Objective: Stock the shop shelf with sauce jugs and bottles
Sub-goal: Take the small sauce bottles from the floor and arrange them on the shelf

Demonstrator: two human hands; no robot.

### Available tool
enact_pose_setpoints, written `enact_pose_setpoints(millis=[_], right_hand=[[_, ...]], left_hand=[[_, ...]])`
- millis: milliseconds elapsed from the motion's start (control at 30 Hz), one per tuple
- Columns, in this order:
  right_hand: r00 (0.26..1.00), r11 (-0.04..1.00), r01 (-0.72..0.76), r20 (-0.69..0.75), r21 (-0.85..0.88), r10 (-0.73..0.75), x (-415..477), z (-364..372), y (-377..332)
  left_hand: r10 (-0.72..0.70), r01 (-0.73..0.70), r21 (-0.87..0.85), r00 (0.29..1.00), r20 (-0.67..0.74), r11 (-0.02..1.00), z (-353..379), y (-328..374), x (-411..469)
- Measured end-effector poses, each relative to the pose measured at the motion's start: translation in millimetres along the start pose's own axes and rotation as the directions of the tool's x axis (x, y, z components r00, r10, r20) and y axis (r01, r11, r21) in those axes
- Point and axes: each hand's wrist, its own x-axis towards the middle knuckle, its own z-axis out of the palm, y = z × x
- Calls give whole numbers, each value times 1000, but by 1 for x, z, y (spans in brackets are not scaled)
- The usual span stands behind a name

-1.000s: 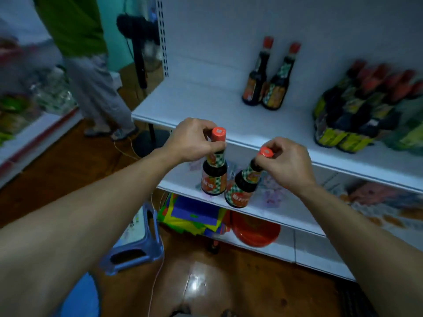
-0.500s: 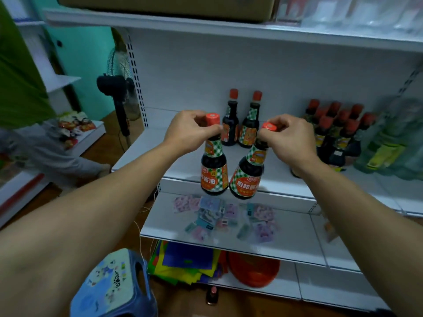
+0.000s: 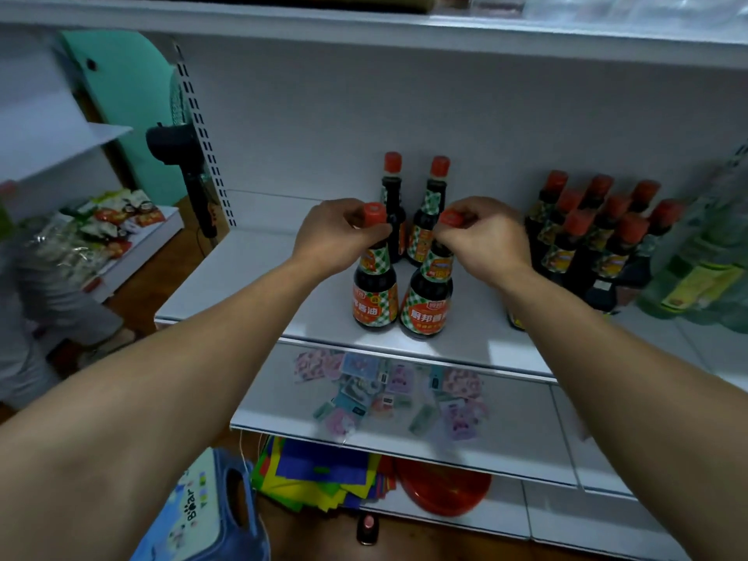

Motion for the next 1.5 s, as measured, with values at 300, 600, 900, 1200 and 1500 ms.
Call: enact_pose_setpoints(millis=[300,600,900,1200,1500], right_hand=[[994,985,-1,105,171,-18,-6,28,25],[966,971,-199,193,134,171,-30,53,74],[960,961,-241,176,135,216,9,70,91],[963,966,-226,175,123,203,32,77,97],[952,945,-270,199,185,233,41,85,98]], left_hand=[[-16,18,-56,999,32,998,26,-18,-11],[-128,144,-195,988,91,970,51,-59,-21],[-159,177,-252,983,90,951,66,-53,12],[-141,166,-279,984,106,946,80,-64,40],[-138,176,-256,978,158,951,80,-66,54]])
